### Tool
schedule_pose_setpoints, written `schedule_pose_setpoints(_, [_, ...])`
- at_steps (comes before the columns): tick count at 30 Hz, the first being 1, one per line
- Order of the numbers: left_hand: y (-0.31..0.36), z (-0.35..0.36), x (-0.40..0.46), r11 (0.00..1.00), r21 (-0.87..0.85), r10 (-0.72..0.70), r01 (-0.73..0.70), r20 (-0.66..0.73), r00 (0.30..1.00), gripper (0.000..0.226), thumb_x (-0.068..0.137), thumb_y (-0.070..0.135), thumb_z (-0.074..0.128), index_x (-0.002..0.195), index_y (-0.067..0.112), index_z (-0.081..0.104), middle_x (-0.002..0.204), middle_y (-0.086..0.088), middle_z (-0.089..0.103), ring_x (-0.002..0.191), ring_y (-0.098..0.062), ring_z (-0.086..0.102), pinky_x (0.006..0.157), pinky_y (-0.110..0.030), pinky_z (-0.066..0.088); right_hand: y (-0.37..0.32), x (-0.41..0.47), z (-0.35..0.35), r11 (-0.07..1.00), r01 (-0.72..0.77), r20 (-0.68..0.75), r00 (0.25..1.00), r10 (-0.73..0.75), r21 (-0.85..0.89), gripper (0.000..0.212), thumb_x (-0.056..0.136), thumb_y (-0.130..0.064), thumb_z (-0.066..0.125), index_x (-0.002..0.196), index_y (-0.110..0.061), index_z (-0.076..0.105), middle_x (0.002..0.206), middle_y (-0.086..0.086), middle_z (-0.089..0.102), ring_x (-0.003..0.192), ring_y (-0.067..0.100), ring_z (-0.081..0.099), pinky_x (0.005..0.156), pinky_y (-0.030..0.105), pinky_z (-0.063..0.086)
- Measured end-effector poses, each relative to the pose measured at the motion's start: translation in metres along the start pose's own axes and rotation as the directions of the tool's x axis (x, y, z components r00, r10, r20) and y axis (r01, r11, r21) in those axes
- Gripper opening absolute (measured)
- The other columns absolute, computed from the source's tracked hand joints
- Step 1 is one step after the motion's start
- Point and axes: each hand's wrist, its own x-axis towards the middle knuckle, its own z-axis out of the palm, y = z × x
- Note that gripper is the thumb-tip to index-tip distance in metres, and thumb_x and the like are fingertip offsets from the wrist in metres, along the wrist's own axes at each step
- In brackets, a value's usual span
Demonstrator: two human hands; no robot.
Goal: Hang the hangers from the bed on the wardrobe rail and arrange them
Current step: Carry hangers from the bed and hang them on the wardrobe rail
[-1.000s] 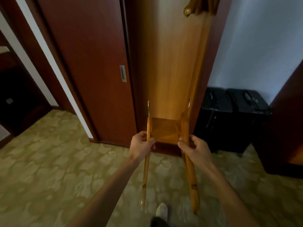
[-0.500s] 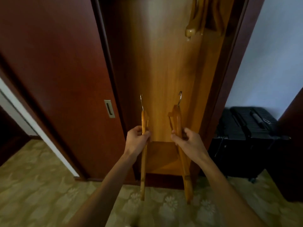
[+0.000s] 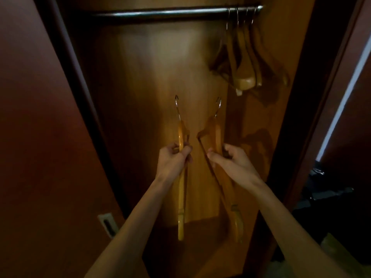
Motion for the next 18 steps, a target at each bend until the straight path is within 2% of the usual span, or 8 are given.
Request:
schedule_pose_setpoints(2, [0.022, -0.006, 0.040, 1.000, -0.020, 0.017, -0.017, 0.026, 0.999, 0.016, 0.092, 0.026, 0.067, 0.092, 0.011, 0.071, 0.064, 0.002, 0.069, 0.061, -0.011, 0.062, 0.066, -0.031, 0.052, -0.020, 0.036, 0.001, 0.999, 0.043, -0.049, 0.998, -0.043, -0.008, 0.021, 0.094, -0.035, 0.065, 0.111, -0.023, 0.069, 0.093, -0.004, 0.071, 0.089, 0.007, 0.068, 0.079, 0.022, 0.048])
schedule_pose_setpoints(5, [0.058, -0.007, 0.088, 0.997, -0.075, 0.038, -0.035, 0.030, 0.999, 0.016, 0.091, 0.030, 0.066, 0.083, 0.017, 0.069, 0.063, 0.000, 0.069, 0.065, -0.012, 0.063, 0.073, -0.034, 0.051, -0.051, 0.081, -0.006, 0.993, 0.113, -0.100, 0.988, -0.116, -0.038, 0.014, 0.094, -0.034, 0.065, 0.103, -0.025, 0.069, 0.085, -0.005, 0.070, 0.084, 0.008, 0.068, 0.076, 0.022, 0.047])
schedule_pose_setpoints(9, [0.102, -0.002, 0.137, 0.984, -0.165, 0.072, -0.073, -0.012, 0.997, 0.015, 0.088, 0.042, 0.066, 0.087, 0.028, 0.061, 0.069, 0.006, 0.076, 0.081, -0.018, 0.072, 0.084, -0.039, 0.053, -0.090, 0.131, -0.022, 0.976, 0.173, -0.125, 0.974, -0.189, -0.129, 0.015, 0.093, -0.036, 0.065, 0.095, -0.022, 0.070, 0.083, -0.004, 0.071, 0.084, 0.008, 0.068, 0.071, 0.023, 0.045])
schedule_pose_setpoints(11, [0.119, 0.004, 0.157, 0.972, -0.217, 0.087, -0.088, -0.012, 0.996, 0.017, 0.088, 0.041, 0.067, 0.089, 0.026, 0.058, 0.072, 0.005, 0.076, 0.074, -0.015, 0.072, 0.076, -0.038, 0.053, -0.105, 0.154, -0.030, 0.966, 0.190, -0.145, 0.965, -0.217, -0.176, 0.019, 0.091, -0.038, 0.065, 0.088, -0.021, 0.070, 0.082, -0.002, 0.072, 0.082, 0.009, 0.068, 0.072, 0.024, 0.045])
schedule_pose_setpoints(14, [0.140, 0.016, 0.183, 0.972, -0.213, 0.094, -0.095, -0.014, 0.995, 0.031, 0.087, 0.045, 0.067, 0.102, 0.018, 0.065, 0.067, 0.003, 0.075, 0.065, -0.009, 0.070, 0.066, -0.029, 0.049, -0.124, 0.183, -0.040, 0.955, 0.225, -0.120, 0.961, -0.250, -0.191, 0.016, 0.091, -0.036, 0.065, 0.083, -0.022, 0.068, 0.081, -0.003, 0.070, 0.080, 0.007, 0.067, 0.071, 0.025, 0.045])
schedule_pose_setpoints(16, [0.153, 0.026, 0.199, 0.972, -0.208, 0.112, -0.109, 0.005, 0.994, 0.033, 0.087, 0.046, 0.066, 0.099, 0.015, 0.068, 0.061, 0.002, 0.073, 0.062, -0.010, 0.070, 0.064, -0.026, 0.049, -0.136, 0.198, -0.049, 0.951, 0.237, -0.114, 0.958, -0.262, -0.197, 0.015, 0.089, -0.034, 0.066, 0.081, -0.022, 0.068, 0.077, -0.004, 0.069, 0.071, 0.002, 0.066, 0.070, 0.026, 0.047])
schedule_pose_setpoints(18, [0.165, 0.036, 0.210, 0.971, -0.192, 0.147, -0.141, 0.017, 0.989, 0.031, 0.088, 0.046, 0.065, 0.093, 0.016, 0.069, 0.059, 0.003, 0.072, 0.066, -0.013, 0.071, 0.070, -0.029, 0.054, -0.145, 0.212, -0.060, 0.955, 0.229, -0.141, 0.956, -0.257, -0.188, 0.016, 0.087, -0.033, 0.068, 0.083, -0.018, 0.072, 0.078, 0.000, 0.072, 0.072, 0.007, 0.068, 0.075, 0.031, 0.053])
